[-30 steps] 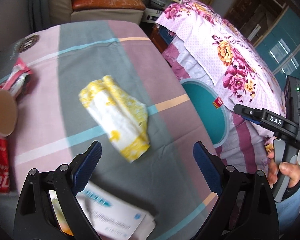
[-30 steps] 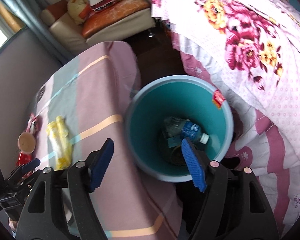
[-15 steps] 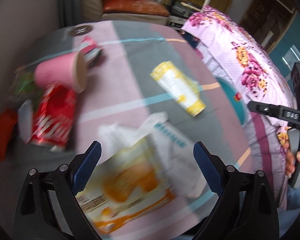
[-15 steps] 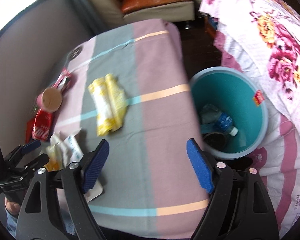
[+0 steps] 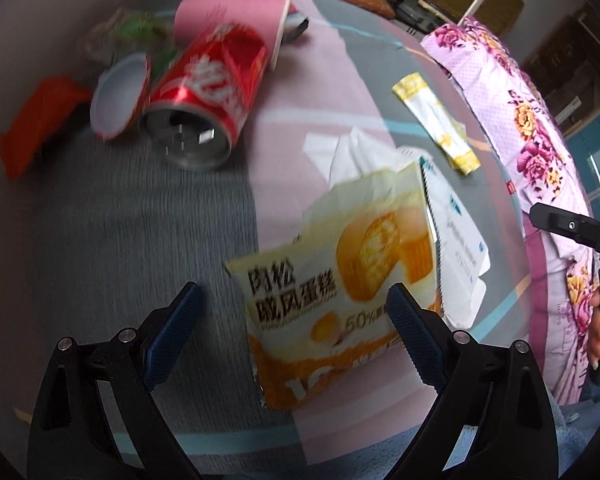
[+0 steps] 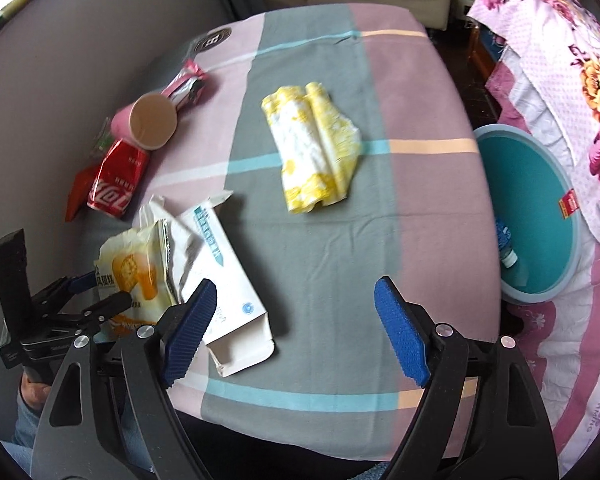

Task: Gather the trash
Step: 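Return both grippers to the table and grasp the snack bag with the left gripper, then grasp the white tissue with the right gripper while the left gripper holds the snack bag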

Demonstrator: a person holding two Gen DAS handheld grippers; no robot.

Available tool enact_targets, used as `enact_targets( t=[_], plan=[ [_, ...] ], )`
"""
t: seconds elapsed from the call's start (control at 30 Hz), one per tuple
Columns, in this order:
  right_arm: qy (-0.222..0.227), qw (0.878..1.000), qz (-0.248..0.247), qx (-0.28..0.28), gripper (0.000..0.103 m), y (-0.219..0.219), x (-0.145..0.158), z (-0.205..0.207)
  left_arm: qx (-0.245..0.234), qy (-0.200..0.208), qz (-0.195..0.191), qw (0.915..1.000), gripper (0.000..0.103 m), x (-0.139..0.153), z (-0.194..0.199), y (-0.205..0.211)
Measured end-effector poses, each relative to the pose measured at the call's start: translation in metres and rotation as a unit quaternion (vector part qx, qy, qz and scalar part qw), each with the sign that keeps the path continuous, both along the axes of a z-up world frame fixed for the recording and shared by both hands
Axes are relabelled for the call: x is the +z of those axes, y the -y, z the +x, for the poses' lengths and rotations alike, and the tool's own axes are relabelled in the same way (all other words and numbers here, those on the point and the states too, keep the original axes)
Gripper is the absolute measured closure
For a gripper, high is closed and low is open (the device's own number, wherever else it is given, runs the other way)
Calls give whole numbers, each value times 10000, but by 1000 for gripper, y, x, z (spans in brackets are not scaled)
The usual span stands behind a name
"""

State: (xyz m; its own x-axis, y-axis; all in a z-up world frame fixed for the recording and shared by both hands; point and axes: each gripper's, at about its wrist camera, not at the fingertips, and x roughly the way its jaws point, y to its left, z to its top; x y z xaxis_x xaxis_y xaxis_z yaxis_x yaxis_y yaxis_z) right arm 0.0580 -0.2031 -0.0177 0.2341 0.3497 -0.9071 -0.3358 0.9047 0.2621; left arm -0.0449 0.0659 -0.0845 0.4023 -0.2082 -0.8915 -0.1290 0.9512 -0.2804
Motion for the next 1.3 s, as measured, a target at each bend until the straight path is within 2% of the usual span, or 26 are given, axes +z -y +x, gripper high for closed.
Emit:
enact_targets(
  t=[0.13,0.17,0.2,0.23,0.3,0.4,0.5,0.73,0.87,1.03,1.13,1.23,1.27,1.3],
  plan=[
    [-92,9999,-11,67,26,-7,-5,-1,-38,153,77,9998,9,0,-6,6],
    [-96,9999,-16,83,26,-9,-6,-1,-50,187,73,9998,15,1,-7,8],
    [-97,9999,-20,102,26,-10,-6,-1,-76,241,84,9996,31,2,-8,11],
    [-94,9999,-25,139,26,-13,-6,-2,-105,255,131,9995,41,3,-9,13],
    [-94,9998,-34,169,26,-15,-6,-2,-104,242,145,9995,78,4,-10,15],
    [-92,9997,-79,231,26,-20,-7,-1,-52,338,89,9994,84,7,-11,16],
    [-86,9994,-121,301,26,-25,-6,-2,136,465,-1,9988,86,15,-13,6],
    [-21,9975,-280,641,26,-53,-4,-1,692,677,72,9953,86,33,-24,-43],
    [63,9937,-398,1046,26,-87,-3,3,946,644,74,9934,86,30,-33,-68],
    [265,9848,-613,1601,26,-129,-5,8,1000,549,33,9935,86,20,-33,-83],
    [343,9784,-728,1906,26,-154,-10,9,1011,500,-66,9936,83,14,-34,-88],
    [432,9720,-867,2143,26,-172,-15,13,1010,508,-202,9934,63,11,-36,-92],
    [451,9698,-880,2231,26,-178,-18,13,1027,514,-225,9931,46,11,-38,-93],
    [460,9681,-900,2293,26,-182,-20,12,1045,520,-204,9930,36,10,-40,-93]
  ],
)
